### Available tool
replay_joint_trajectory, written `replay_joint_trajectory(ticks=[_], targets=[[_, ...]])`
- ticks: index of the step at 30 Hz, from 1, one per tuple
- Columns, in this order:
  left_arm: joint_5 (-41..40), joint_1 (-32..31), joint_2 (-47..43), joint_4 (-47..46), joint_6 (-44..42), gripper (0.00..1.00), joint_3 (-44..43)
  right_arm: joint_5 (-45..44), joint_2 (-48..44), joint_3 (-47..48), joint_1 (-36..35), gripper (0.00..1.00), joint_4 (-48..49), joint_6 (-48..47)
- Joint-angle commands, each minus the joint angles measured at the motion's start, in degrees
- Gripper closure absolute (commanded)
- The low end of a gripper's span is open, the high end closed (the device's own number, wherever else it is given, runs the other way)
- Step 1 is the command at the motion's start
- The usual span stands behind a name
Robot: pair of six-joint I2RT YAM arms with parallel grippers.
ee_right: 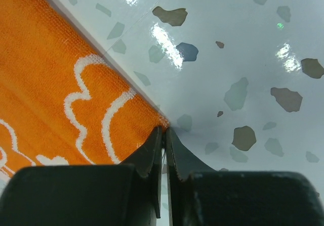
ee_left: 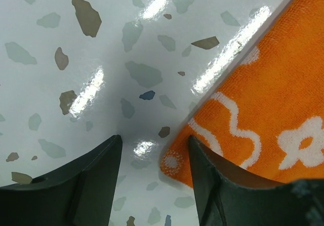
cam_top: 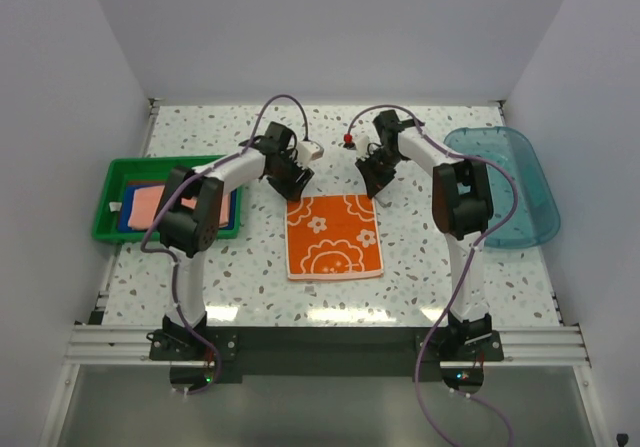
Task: Fold and stack the towels
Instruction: Fold the towel
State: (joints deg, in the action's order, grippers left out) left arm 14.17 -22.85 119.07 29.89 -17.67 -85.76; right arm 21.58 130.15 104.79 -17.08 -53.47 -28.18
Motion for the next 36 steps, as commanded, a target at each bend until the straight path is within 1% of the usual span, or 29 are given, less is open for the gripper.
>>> replay_joint_trajectory(ticks=[1,5,8,14,18,23,28,29,31,32,34,36], targets=[[1.91,0.70,1.61,2.72,-1.40,0.41,-1.43,-0.31,1.86,-0.29,-0.06,0.96,-1.46,-1.43],[2.88,0.79,1.70,5.53,-1.84,0.43,-1.08,-2.15,1.34,-0.90,-0.06,0.98,-0.93,-1.35],[2.79,0.79,-0.32,4.83,-1.58,0.41,0.85,-2.69,0.99,-1.26,-0.06,0.99,-0.41,-1.08],[3.14,0.88,-2.34,6.06,-1.14,0.41,1.03,-3.21,0.28,-1.96,-0.14,1.00,0.56,-0.47],[3.58,0.97,-2.96,6.58,-1.14,0.45,1.73,-3.39,-0.07,-2.48,-0.14,1.00,1.09,-0.03],[1.91,0.97,-2.52,6.67,-0.87,0.50,2.70,-3.92,-0.68,-3.54,-0.06,1.00,2.06,0.32],[2.96,0.97,-0.59,7.20,-0.61,0.59,3.05,-4.80,-1.12,-4.07,-0.14,1.00,2.85,0.85],[3.23,0.97,-0.33,7.11,-0.70,0.64,3.22,-4.80,-1.30,-4.16,-0.15,1.00,2.93,1.02],[3.32,0.97,0.37,6.85,-0.61,0.69,3.84,-4.80,-1.47,-4.16,-0.15,1.00,3.11,1.20],[3.32,0.97,0.55,6.67,-0.52,0.78,3.84,-4.88,-1.48,-4.07,-0.23,1.00,3.20,1.38],[3.23,0.97,1.61,6.85,-0.61,0.83,3.40,-5.41,-1.65,-3.90,-0.41,1.00,3.29,1.55],[2.70,0.97,2.39,7.29,-0.96,0.85,2.70,-5.94,-2.26,-3.72,-0.50,1.00,3.90,2.08]])
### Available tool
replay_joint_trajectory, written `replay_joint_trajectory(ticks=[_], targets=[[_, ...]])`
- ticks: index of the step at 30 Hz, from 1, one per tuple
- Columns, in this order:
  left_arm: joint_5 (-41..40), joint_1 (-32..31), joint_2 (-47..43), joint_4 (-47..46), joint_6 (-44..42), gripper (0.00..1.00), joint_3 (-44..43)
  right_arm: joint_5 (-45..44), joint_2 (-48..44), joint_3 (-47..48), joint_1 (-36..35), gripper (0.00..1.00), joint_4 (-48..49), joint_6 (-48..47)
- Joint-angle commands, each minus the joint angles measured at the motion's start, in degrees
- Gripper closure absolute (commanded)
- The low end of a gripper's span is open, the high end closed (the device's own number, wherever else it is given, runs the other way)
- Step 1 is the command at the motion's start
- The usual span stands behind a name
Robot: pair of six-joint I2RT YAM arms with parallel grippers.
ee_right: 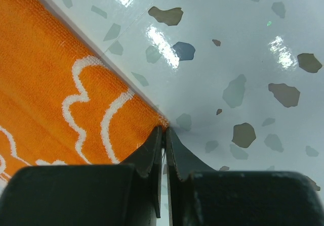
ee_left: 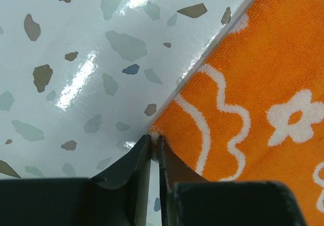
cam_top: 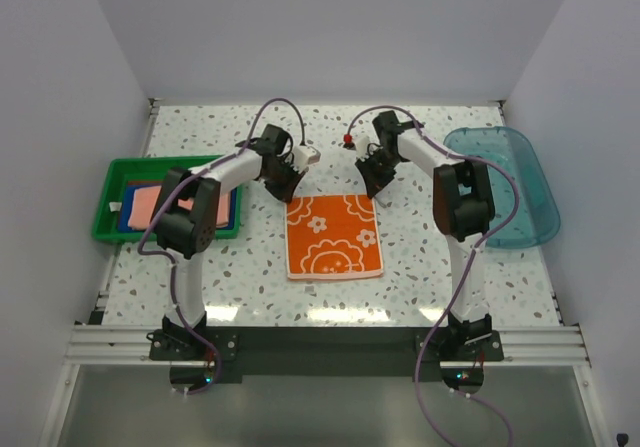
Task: Fold and stack the towels
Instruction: Fold the towel
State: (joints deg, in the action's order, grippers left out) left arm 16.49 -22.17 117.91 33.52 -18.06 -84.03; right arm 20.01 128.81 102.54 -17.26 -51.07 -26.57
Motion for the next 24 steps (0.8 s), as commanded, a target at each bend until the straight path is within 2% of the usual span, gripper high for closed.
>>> replay_joint_trajectory(ticks=[1,6,14,24], targets=[[-0.05,0.29,3.64,3.75,-0.83,0.84,0.71,-4.63,-1.37,-1.55,-0.41,1.00,1.93,0.64],[-4.09,0.29,1.37,2.61,-1.45,0.96,-2.62,-8.32,-5.41,-1.38,-0.67,1.00,5.18,2.22],[-6.99,0.20,-6.63,-1.87,-0.75,1.00,-1.06,-13.94,-15.41,-6.46,-1.81,1.00,9.93,4.94],[-9.81,-2.96,-24.38,-6.80,9.70,1.00,15.90,-25.72,-29.39,-19.48,-6.38,1.00,13.10,12.58]])
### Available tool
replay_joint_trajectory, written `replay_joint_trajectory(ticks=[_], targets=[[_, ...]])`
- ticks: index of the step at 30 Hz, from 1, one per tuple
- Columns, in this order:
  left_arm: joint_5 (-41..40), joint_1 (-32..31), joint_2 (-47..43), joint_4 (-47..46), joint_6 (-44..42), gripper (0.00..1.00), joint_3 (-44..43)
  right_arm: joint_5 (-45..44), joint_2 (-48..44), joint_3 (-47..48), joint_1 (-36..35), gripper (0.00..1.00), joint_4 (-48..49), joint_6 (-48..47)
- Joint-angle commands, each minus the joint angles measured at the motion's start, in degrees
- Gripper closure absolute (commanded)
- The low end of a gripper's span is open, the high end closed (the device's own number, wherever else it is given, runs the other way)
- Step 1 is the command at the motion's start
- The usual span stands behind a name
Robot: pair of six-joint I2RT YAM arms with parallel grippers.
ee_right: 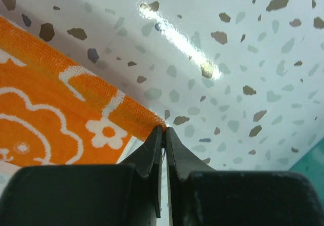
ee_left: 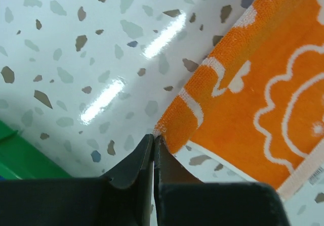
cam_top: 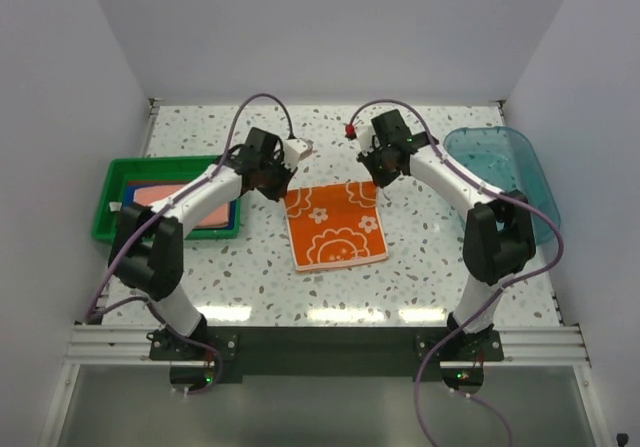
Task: Fold and stack the towels
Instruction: Fold the towel
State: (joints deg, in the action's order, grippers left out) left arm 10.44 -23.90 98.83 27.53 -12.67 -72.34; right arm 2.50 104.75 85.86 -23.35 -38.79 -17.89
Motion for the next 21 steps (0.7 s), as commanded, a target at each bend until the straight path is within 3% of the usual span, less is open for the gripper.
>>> replay_joint_trajectory(ticks=[1,10,15,21], targets=[[-4.45,-1.85,-6.53,-1.07,5.27,1.00,5.53,-8.74,-6.21,-3.85,-0.81,1.00,0.82,5.74],[-5.60,-11.15,-17.78,-3.44,20.04,1.00,18.36,-12.08,-16.75,-19.92,-3.54,1.00,2.13,21.13],[-4.64,-12.40,-20.25,-5.12,26.72,1.00,23.73,-8.32,-20.72,-24.95,-3.54,1.00,3.54,24.48],[-3.58,-13.19,-19.46,-5.03,28.48,1.00,25.93,-6.02,-22.22,-28.64,-3.72,1.00,4.59,27.20]])
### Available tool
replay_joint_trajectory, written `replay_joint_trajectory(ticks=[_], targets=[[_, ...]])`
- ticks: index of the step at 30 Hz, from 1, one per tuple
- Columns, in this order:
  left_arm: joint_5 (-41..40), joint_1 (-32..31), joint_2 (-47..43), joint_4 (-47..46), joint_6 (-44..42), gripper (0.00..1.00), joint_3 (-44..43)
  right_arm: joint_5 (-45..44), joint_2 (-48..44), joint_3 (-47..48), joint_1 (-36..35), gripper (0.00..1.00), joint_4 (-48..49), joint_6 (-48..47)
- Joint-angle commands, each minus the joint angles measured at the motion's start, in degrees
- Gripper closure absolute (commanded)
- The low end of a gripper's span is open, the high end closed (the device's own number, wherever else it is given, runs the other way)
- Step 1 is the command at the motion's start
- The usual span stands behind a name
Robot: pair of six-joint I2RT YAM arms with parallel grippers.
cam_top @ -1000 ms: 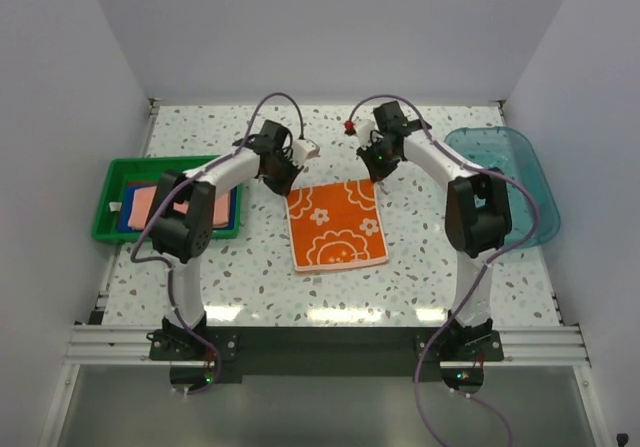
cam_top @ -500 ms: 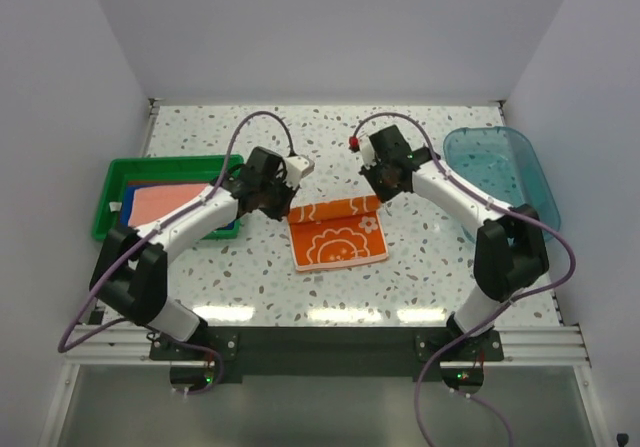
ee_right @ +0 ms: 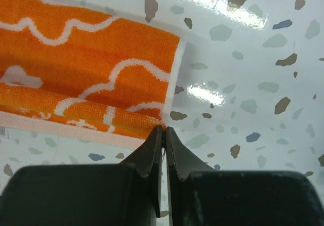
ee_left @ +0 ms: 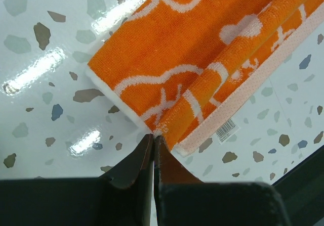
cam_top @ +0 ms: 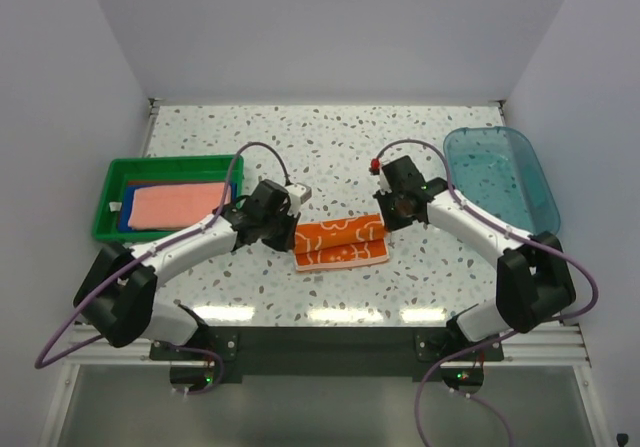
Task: Fold and stack the towels
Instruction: Fold the towel
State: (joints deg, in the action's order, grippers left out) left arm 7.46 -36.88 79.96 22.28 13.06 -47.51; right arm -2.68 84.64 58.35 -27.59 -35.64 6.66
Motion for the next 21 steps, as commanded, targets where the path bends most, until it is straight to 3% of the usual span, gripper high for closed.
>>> replay_joint_trajectory(ticks=[1,21], targets=[[-0.26,-0.38,-0.51,-0.04,2.85,1.00,1.53,-0.14,-2.37,-2.00,0.52,1.00,1.71,3.27],[-0.43,-1.88,-1.39,3.64,3.64,1.00,0.92,-0.84,-5.36,-4.99,0.52,1.00,0.92,5.91]])
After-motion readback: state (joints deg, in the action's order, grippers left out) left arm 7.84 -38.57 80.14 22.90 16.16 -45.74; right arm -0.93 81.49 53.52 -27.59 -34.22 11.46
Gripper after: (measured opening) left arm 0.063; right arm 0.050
